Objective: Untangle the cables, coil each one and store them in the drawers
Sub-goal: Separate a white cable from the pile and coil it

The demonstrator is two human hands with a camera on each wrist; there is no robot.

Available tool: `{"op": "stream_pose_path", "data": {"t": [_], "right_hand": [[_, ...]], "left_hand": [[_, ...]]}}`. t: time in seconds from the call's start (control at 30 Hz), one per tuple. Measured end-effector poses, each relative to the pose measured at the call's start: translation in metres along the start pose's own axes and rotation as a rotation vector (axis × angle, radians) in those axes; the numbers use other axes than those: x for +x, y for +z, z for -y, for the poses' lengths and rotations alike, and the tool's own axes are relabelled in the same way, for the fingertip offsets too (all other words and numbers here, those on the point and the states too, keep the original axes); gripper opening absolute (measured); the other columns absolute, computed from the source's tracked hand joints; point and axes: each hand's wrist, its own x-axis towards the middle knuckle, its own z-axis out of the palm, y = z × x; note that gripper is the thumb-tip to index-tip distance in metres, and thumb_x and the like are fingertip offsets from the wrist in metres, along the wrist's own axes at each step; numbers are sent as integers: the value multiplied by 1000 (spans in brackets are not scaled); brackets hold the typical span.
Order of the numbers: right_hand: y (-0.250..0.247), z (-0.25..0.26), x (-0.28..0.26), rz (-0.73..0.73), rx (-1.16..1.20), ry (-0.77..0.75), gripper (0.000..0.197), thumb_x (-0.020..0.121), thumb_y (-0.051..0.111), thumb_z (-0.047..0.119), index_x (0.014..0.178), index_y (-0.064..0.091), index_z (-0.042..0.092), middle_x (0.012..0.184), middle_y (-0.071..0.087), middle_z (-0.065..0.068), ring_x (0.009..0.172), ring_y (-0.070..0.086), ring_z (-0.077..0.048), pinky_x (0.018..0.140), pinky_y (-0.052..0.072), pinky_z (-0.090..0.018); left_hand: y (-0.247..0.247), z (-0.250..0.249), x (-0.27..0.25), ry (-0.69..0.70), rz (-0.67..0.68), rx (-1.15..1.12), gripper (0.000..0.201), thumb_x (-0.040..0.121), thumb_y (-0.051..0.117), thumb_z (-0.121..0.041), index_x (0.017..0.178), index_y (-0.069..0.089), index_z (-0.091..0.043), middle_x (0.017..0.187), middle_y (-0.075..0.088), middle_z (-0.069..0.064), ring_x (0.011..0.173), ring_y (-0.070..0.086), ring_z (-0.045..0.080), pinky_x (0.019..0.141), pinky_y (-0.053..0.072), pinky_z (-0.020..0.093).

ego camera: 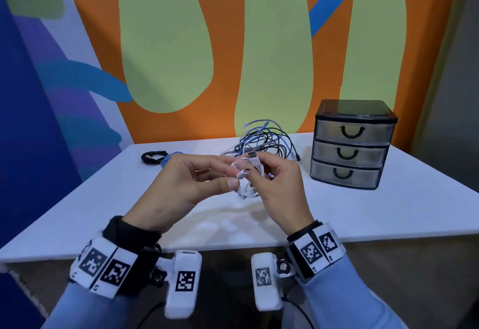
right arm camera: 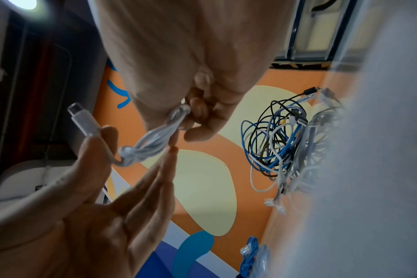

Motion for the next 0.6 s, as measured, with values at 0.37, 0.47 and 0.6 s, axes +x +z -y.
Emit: {"op": "stream_pose_path", "data": {"t": [0.37,0.47,0.6], "right_hand": [[3,1,-1,35,92,78,18,101,69,22,88,82,23,85,76,-4,79,65,-23,80,52,-35],[6,5,-5,62,47,25,21,102,68,18,84,79,19,79,72,-10,71,60,-17,71,48,-25],[8,-2,-3,20,58,91,9,100,70,13,103,78,14,75,61,-13,65,55,-14,64,47,-23]], "left_hand": [[5,10,10,-328,-75,-49,37,68,93,-2,100,74,-7,76,71,18,69,65,23,66,43,29],[7,12,14,-316,-223,95,26,70,85,-4,93,74,-5,79,73,26,62,61,20,62,41,31],[13,17,11,-55,-408,285,15,86,81,-7,92,74,-19,72,75,4,66,69,16,64,54,32]]}}
